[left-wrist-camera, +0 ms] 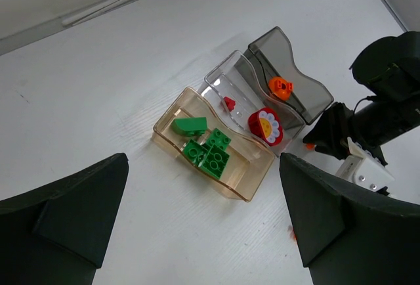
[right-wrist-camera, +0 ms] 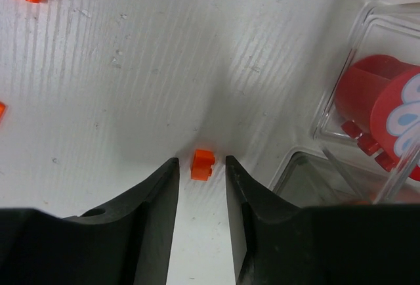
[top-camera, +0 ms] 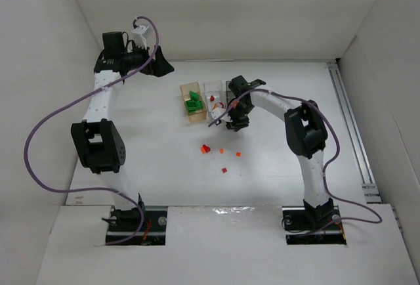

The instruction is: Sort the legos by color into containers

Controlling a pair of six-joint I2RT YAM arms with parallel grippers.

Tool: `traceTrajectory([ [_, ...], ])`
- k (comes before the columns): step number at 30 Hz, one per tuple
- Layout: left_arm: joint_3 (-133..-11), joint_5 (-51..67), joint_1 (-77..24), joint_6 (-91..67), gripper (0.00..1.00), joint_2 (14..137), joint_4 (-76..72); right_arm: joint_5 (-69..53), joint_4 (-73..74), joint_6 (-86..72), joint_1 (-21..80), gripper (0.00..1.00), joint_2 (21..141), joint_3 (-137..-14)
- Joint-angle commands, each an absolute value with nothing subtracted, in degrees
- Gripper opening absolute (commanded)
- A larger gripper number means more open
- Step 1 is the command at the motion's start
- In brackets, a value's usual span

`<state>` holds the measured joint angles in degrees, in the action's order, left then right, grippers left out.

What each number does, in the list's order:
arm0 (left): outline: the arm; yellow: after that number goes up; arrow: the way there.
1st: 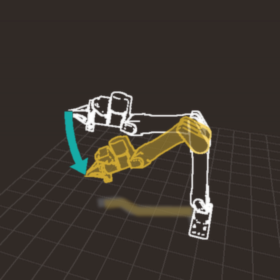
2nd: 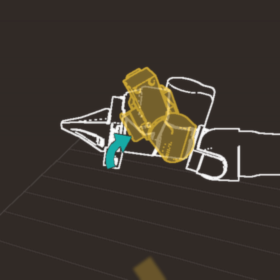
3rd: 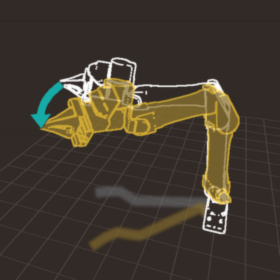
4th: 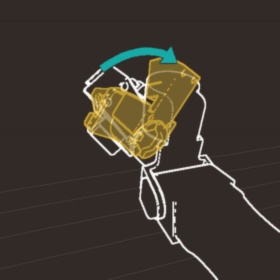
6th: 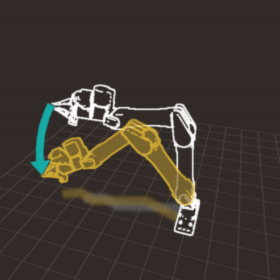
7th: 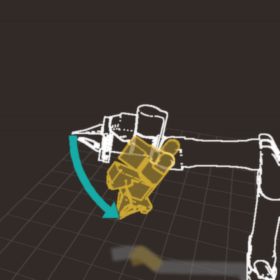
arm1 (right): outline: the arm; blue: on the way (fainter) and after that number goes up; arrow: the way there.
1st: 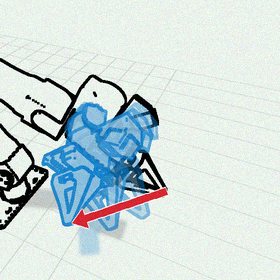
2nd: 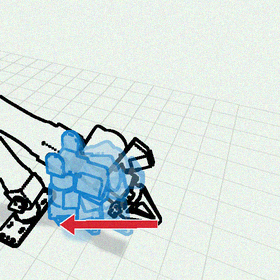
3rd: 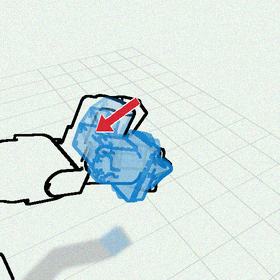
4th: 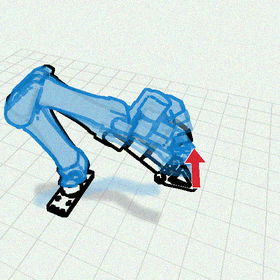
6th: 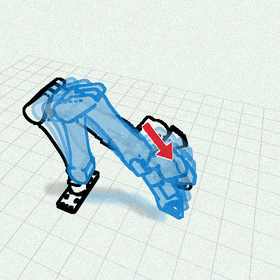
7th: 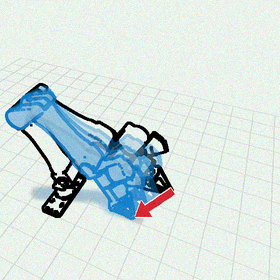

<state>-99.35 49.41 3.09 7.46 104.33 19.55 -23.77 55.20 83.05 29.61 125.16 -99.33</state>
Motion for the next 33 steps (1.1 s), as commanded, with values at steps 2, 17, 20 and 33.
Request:
traceTrajectory([
  [2,-102.0,51.2,3.3,7.6,1.0,103.7,18.5,-24.1,59.5,84.3,29.4,0.37,128.1,-102.8],
  [17,-103.2,52.8,3.3,7.0,1.0,104.8,19.0,-28.3,63.0,88.2,30.5,0.03,122.2,-97.7],
  [20,-102.5,52.8,3.3,7.0,1.0,104.8,18.3,-33.8,63.0,85.7,28.1,0.03,117.0,-101.6],
  [33,-96.3,32.3,-2.1,2.0,1.0,98.6,14.0,-32.2,50.8,67.8,21.0,0.04,119.4,-117.0],
])
